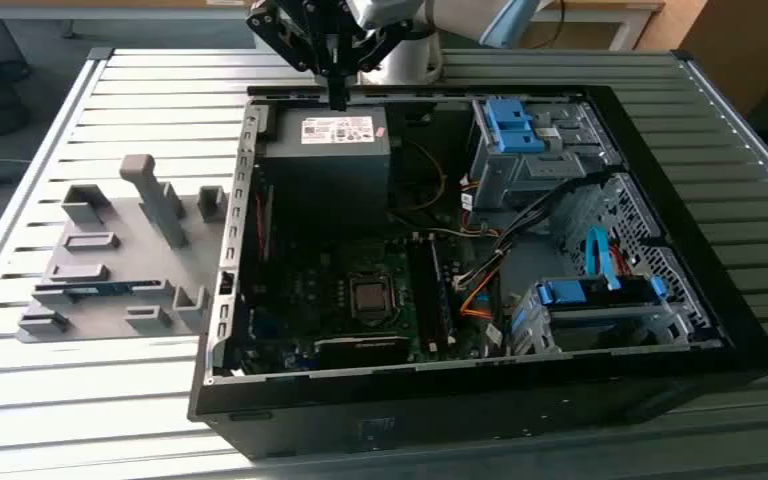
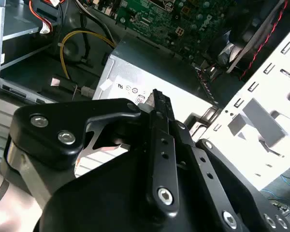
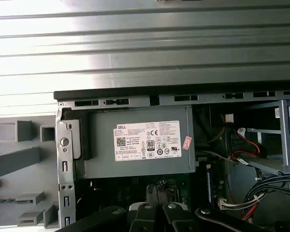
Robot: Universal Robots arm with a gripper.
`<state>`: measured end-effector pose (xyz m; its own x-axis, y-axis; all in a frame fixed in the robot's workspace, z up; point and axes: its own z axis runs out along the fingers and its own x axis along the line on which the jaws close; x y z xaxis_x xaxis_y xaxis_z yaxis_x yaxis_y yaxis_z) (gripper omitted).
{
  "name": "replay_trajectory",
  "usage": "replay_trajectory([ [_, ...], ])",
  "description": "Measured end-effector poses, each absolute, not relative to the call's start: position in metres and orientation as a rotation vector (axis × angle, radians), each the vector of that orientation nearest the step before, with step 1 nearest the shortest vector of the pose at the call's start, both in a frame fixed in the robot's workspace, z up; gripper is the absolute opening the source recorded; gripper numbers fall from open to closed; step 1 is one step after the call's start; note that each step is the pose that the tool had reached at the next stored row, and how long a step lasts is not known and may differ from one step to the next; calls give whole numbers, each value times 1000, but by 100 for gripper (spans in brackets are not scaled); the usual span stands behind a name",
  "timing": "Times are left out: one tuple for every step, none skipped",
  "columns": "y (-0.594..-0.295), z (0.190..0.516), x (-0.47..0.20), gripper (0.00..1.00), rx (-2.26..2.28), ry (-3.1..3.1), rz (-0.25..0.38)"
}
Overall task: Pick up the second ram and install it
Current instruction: 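Reach for the second ram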
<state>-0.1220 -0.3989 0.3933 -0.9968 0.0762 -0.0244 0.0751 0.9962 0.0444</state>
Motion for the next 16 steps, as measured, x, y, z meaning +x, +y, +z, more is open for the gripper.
replay_trajectory([
  [-399,393,-122,11,118,3113,68],
  [-399,393,-122,11,118,3113,68],
  [-399,393,-122,11,118,3112,68],
  [-399,393,-123,11,118,3112,68],
  [-399,393,-123,11,118,3112,68],
  [-399,393,-123,11,118,3112,68],
  [-399,393,-123,11,118,3112,68],
  [-399,393,-123,11,118,3112,68],
  [-399,393,-124,11,118,3112,68],
  [-399,393,-124,11,118,3112,68],
  [-399,393,-124,11,118,3112,68],
  [-399,393,-125,11,118,3113,68],
  [-399,393,-125,11,118,3113,68],
  [-399,393,-125,11,118,3112,68],
  [-399,393,-125,11,118,3112,68],
  [-399,393,-126,11,118,3112,68],
])
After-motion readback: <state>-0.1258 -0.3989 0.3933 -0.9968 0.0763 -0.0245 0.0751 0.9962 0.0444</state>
